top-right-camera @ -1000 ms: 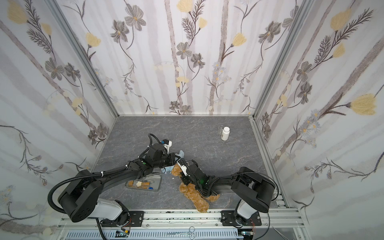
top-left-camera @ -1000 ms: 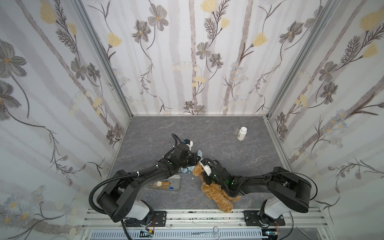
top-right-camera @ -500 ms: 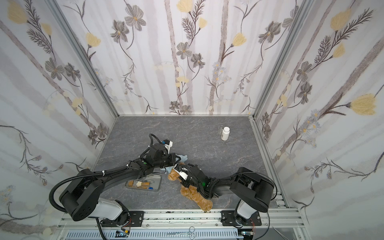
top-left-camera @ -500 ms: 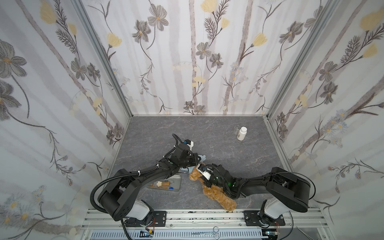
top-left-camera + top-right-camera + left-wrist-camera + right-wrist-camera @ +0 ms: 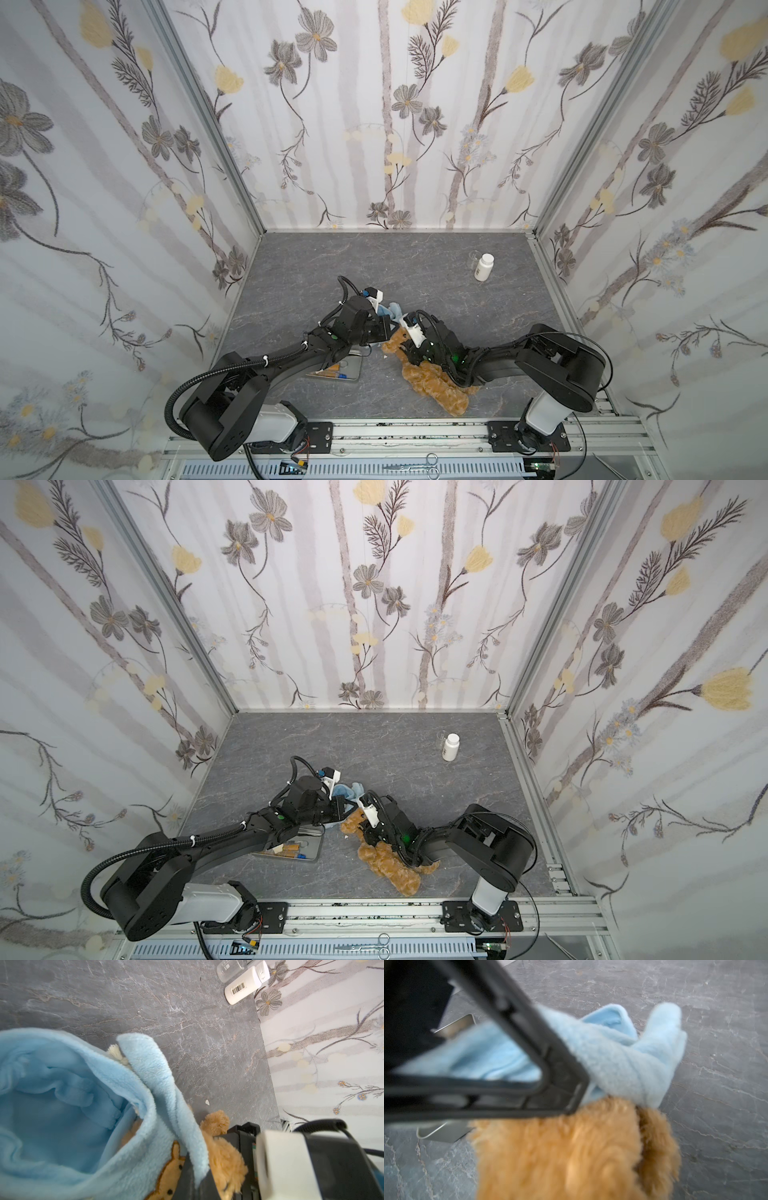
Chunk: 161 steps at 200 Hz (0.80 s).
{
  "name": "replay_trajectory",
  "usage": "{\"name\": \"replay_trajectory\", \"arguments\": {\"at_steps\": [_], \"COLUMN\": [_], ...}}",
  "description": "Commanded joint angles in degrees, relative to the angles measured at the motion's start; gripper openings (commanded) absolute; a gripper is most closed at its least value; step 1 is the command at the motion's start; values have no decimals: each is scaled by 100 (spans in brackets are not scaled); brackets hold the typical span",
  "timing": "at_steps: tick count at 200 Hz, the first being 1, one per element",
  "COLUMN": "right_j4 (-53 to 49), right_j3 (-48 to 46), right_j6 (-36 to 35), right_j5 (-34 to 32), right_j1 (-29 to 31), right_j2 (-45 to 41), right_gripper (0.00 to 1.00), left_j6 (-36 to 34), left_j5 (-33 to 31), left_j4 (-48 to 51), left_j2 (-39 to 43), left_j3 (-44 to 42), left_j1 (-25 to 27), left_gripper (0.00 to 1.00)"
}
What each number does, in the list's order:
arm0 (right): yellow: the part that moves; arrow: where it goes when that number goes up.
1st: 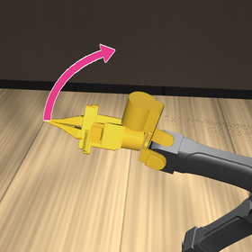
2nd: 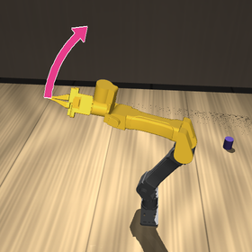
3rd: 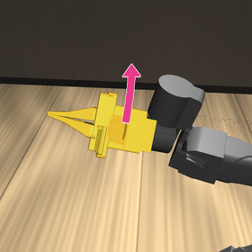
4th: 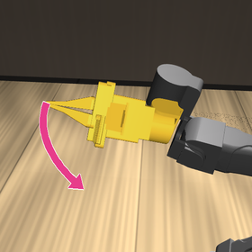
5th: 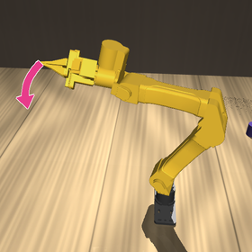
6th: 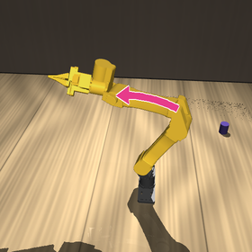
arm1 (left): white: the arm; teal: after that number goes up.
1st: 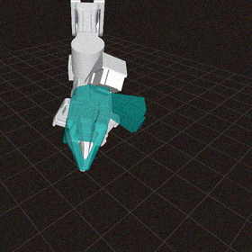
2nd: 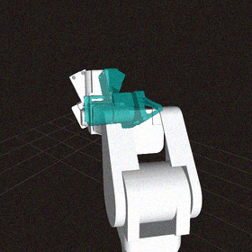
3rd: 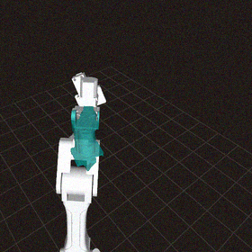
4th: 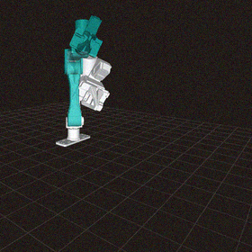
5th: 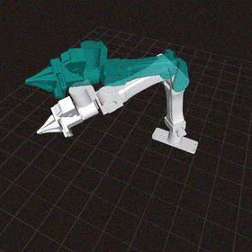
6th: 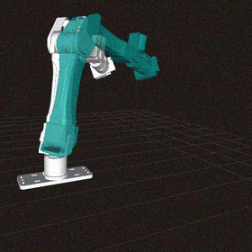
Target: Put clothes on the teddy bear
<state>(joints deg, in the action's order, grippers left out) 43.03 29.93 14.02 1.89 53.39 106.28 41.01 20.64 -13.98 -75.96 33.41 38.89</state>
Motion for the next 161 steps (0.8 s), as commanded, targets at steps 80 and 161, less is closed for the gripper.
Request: {"name": "replay_trajectory", "arguments": {"at_steps": [80,161], "right_j4": [8,228], "right_j3": [-19,-304], "right_j6": [35,-934], "right_j5": [-580,-828], "right_j1": [173,172], "right_j2": [-54,-196], "right_gripper": [16,43], "left_j6": [175,-360], "left_j5": [-282,-387], "left_j4": [-52,165], "left_j2": [81,116], "left_j3": [144,340], "left_j1": [107,-41], "left_gripper": [26,56]}}
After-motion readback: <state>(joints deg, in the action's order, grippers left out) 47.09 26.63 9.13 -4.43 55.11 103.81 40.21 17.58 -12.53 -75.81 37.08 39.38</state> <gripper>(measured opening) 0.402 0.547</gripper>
